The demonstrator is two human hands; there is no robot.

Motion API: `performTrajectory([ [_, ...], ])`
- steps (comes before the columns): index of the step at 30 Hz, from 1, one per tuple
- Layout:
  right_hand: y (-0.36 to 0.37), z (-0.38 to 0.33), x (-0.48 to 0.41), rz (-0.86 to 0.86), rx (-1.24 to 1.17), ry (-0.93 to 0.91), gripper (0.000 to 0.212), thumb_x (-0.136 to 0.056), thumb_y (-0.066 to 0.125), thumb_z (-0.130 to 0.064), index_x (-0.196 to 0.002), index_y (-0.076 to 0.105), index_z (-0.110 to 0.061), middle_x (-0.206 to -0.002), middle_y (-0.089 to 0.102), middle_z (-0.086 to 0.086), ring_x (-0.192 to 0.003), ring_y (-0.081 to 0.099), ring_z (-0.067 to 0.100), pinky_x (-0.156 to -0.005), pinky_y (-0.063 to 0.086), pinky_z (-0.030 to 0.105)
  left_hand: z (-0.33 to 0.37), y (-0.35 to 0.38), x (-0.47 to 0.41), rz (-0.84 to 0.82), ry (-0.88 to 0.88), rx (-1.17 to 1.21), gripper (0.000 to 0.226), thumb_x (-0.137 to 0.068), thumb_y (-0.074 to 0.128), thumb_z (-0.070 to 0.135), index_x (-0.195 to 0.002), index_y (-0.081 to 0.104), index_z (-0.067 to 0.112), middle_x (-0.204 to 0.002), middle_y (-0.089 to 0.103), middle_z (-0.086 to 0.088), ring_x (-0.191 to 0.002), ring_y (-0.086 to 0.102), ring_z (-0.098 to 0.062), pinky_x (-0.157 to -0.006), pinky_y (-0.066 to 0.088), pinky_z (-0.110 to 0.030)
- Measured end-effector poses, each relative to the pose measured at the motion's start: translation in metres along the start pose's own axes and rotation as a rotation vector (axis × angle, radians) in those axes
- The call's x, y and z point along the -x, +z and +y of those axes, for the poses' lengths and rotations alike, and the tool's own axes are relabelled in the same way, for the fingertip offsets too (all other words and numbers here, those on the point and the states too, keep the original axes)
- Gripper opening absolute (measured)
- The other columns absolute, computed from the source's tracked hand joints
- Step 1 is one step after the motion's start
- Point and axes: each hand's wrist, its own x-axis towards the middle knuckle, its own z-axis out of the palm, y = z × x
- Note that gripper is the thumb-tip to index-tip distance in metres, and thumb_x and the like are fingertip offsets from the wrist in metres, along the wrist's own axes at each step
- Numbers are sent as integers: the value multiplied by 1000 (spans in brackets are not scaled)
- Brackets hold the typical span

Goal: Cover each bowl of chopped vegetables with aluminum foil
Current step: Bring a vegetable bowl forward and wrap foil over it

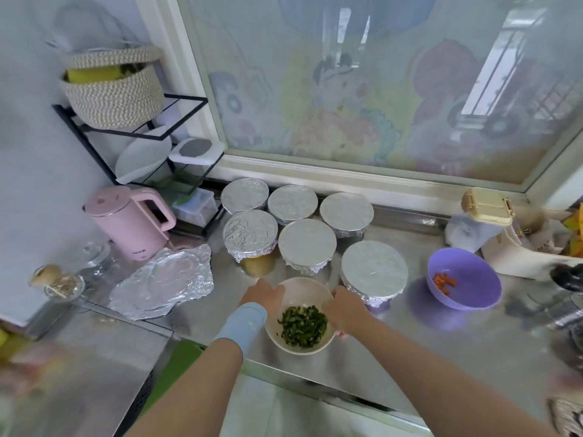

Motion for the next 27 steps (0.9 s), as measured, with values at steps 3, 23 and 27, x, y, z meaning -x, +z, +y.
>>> performTrajectory([
  [3,13,2,1,-29,31,7,31,-91,45,-20,-118,51,-7,-97,67,15,-68,72,33,-54,60,35,-14,6,-5,-36,16,-66,58,-90,41,50,-133,45,12,-127,56,-12,-105,60,-32,-90,52,-42],
  [23,-134,85,-36,385,232,-34,35,-92,44,-21,-123,60,-28,-124,60,2,-113,57,27,-88,47,35,157,49,13,-120,596,1,37,-95,48,28,-133,51,26,-129,55,5,-108,55,-16,-91,48,-32],
  [27,-178,129,-64,390,493,-39,44,-95,46,-20,-137,47,-32,-134,48,3,-123,48,24,-95,46,37,221,94,4,-187,638,-96,42,-95,50,28,-137,48,26,-136,53,4,-121,52,-20,-104,41,-33],
])
